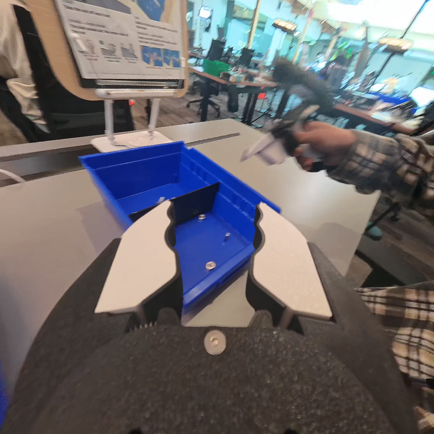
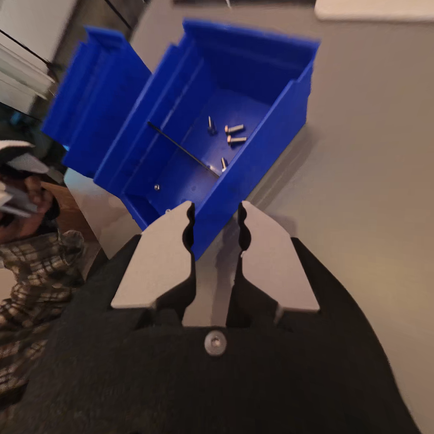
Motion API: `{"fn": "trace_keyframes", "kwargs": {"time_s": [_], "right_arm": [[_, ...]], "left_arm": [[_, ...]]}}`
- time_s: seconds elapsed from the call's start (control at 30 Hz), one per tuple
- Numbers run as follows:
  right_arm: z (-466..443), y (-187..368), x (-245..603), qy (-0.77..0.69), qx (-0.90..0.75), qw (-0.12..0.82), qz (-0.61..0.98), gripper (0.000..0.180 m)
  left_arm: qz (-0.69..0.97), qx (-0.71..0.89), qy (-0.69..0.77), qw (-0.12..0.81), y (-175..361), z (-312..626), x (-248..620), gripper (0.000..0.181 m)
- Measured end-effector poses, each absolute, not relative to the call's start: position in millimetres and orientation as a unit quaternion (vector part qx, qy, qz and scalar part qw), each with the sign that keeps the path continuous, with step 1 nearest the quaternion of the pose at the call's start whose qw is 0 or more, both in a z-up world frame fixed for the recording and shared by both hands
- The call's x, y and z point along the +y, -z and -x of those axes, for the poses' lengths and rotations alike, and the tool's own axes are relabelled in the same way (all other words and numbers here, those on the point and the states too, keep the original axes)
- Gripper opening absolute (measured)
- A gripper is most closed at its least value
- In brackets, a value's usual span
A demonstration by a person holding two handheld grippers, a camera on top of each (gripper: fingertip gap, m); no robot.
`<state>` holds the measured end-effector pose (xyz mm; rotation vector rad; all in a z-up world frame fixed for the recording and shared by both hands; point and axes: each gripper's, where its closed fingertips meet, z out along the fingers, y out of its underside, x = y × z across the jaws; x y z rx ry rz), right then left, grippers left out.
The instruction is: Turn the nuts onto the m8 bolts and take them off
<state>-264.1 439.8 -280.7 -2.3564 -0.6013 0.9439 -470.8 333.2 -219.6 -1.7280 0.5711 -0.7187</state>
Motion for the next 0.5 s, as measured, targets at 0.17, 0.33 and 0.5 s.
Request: {"fn": "trace_keyframes", "kwargs": {"time_s": [0.17,0.33,0.5], "right_arm": [[176.5,276.3,441.3,-0.345,-0.219,0.438,0.801,0.064],[94.2,290.9,452.8,-0.262,-0.203,0.558,0.760,0.078],[54.5,304.5,462.2,-0.238,-0.176,0.598,0.745,0.076]], "left_arm": [[0.783,0.219,0.183,0.553,205.0,545.9,354.3,0.067],[0.861,0.156,0.049,0.482,206.7,660.6,380.7,0.074],[0.923,0.080,-0.025,0.375,238.1,763.6,396.4,0.078]]}}
